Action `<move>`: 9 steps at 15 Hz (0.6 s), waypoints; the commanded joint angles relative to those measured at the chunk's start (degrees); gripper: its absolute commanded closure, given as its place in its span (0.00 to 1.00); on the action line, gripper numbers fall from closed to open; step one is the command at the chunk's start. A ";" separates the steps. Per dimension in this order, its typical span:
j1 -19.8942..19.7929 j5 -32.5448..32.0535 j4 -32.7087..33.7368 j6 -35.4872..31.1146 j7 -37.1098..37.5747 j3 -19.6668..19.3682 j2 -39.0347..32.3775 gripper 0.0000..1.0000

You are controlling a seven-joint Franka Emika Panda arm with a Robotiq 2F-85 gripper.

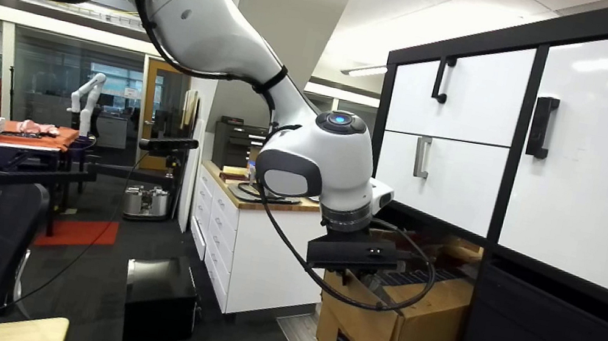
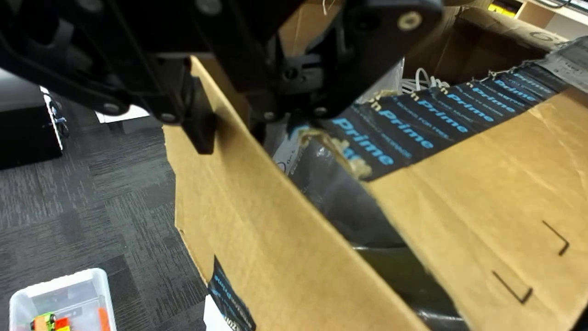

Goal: Slide out the box

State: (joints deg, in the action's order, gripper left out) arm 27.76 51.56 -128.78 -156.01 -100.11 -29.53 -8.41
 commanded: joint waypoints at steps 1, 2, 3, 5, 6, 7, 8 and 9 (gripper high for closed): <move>0.52 -0.68 -8.61 -3.32 0.67 -0.84 8.65 0.94; 0.46 -0.98 -9.73 -3.87 0.97 -0.79 9.65 0.94; 0.38 -1.31 -10.91 -4.36 1.27 -0.76 10.68 0.94; 0.17 -1.96 -13.03 -5.48 1.90 -0.65 12.55 0.94; 0.03 -2.18 -14.03 -5.94 2.15 -0.59 13.42 0.94; -0.10 -2.42 -15.00 -6.42 2.38 -0.49 14.26 0.94; -0.23 -2.65 -15.80 -6.76 2.54 -0.38 15.00 0.94; -0.35 -2.88 -16.57 -7.09 2.70 -0.28 15.66 0.94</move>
State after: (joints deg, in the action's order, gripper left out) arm 27.80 50.35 -139.51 -159.92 -100.01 -29.53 0.44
